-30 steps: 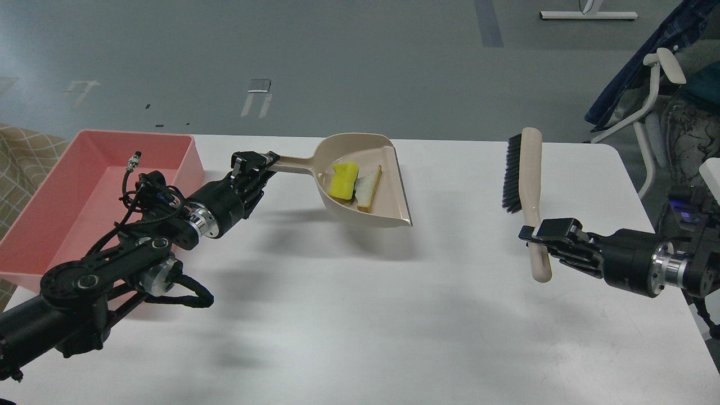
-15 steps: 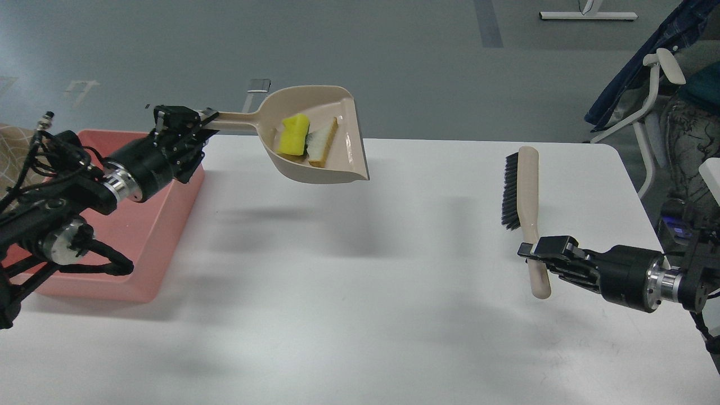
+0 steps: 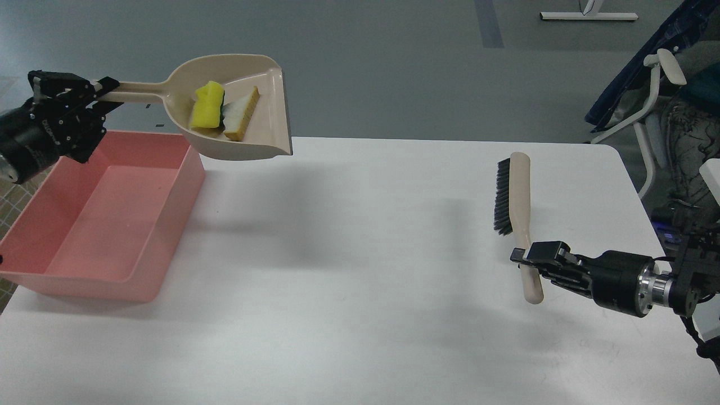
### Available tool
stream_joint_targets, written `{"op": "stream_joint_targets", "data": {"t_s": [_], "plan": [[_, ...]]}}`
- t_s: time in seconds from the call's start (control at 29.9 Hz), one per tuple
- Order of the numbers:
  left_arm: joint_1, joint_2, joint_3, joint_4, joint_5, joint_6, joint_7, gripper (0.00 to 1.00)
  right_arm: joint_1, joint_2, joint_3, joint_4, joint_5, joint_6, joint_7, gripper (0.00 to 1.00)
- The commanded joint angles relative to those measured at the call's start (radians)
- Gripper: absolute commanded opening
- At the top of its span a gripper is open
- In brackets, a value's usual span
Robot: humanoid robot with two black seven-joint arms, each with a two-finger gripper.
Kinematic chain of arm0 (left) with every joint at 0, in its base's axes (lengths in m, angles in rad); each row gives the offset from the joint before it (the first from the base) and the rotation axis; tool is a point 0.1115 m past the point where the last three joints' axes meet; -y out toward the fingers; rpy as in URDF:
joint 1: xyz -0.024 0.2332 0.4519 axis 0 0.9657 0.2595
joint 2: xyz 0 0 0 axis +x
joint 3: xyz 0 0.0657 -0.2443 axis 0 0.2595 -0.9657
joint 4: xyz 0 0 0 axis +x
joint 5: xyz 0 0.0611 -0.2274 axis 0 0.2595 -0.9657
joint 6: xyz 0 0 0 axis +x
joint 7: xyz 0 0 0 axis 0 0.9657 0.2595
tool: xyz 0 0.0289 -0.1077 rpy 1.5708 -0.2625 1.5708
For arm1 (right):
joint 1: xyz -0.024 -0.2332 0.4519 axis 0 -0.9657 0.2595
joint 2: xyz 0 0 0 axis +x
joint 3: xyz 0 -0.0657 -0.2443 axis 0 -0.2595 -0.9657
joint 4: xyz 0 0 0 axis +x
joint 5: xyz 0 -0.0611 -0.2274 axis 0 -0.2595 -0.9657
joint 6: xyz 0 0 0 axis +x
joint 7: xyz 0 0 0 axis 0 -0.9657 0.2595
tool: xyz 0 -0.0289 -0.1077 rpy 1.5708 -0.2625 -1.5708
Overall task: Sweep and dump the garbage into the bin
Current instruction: 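Lift the loaded dustpan with the left gripper over the pink bin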
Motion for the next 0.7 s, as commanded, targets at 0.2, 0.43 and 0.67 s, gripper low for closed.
{"op": "stream_joint_targets", "data": {"t_s": [0.2, 0.43, 0.67], "plan": [[0.115, 0.066, 0.000, 0.144, -0.039, -0.120, -0.121, 0.00, -0.004, 0.003, 0.000, 0.003, 0.000, 0.000, -0.002, 0.00], [0.135, 0.068, 0.005, 0.332, -0.039, -0.138, -0.166, 0.00, -0.006, 0.008, -0.001, 0.003, 0.000, 0.000, 0.000, 0.00], [0.171, 0.060, 0.011, 0.496, -0.036, -0.138, -0.207, 0.00, -0.006, 0.011, -0.003, 0.003, -0.002, 0.000, 0.000, 0.00]]}}
